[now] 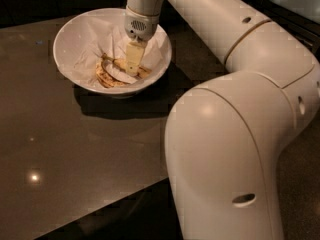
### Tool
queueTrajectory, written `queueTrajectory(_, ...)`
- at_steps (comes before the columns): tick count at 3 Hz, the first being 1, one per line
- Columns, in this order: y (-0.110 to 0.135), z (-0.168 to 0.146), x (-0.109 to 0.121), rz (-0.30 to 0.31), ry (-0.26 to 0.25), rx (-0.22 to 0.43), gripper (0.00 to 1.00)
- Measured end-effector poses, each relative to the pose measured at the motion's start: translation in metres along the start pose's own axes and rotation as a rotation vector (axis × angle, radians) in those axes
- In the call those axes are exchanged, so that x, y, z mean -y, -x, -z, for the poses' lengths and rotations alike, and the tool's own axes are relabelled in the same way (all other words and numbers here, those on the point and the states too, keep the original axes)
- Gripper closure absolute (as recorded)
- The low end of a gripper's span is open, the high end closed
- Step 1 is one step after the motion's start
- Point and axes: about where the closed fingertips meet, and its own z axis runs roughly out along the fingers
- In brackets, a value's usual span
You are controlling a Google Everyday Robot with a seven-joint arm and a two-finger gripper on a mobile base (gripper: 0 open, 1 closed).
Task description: Pick banana from white bowl
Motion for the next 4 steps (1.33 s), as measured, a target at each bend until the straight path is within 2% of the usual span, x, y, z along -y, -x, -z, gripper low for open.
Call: queueTrajectory(4, 0.006, -0.030, -0.001, 0.038, 0.056, -0.011, 0.48)
